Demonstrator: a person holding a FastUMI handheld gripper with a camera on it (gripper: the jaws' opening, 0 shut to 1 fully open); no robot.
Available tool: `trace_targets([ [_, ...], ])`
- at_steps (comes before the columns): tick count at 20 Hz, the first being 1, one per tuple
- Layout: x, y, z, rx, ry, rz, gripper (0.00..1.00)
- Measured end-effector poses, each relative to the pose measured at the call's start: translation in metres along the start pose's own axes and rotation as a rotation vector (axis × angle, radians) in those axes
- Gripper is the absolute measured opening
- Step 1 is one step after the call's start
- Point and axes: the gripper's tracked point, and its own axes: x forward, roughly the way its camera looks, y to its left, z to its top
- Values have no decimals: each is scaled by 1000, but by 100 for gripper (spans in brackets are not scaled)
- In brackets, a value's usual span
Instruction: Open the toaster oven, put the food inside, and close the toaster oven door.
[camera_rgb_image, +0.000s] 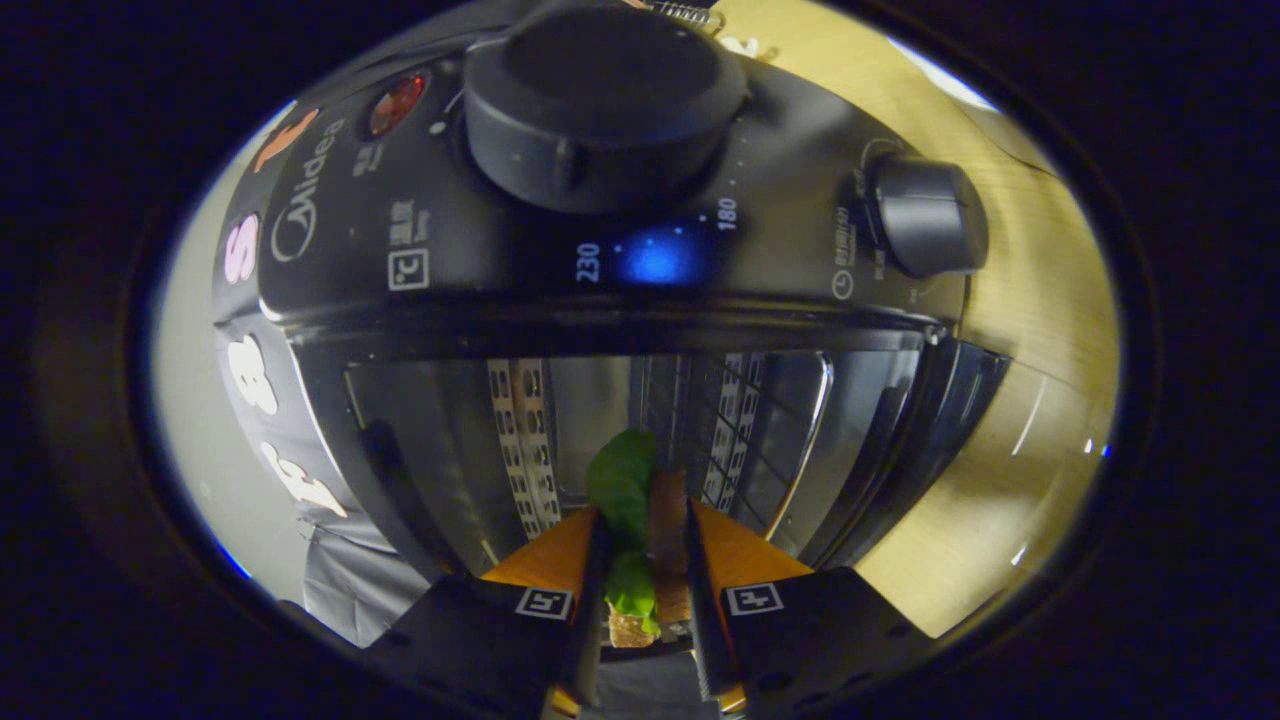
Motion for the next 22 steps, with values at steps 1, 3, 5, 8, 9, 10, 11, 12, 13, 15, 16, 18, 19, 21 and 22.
trace_targets([
  [1,1,1,2,-25,-13,-4,41],
  [3,3,0,5,-87,-36,-21,41],
  [5,1,-1,6,-127,-57,-39,41],
  [8,-2,1,4,-202,-67,-65,40],
  [9,-1,-1,8,-236,-75,-84,52],
  [10,-4,-1,9,-270,-85,-100,54],
  [11,-6,-4,13,-304,-101,-121,56],
  [12,-11,-3,15,-337,-120,-129,58],
  [13,-14,-1,20,-375,-148,-134,60],
  [15,-18,1,28,-466,-203,-146,64],
  [16,-21,1,30,-511,-220,-152,66],
  [18,-25,3,33,-563,-230,-158,73],
  [19,-27,3,36,-575,-239,-163,77],
  [21,-33,3,41,-592,-252,-176,84],
  [22,-36,3,40,-596,-254,-174,87],
])
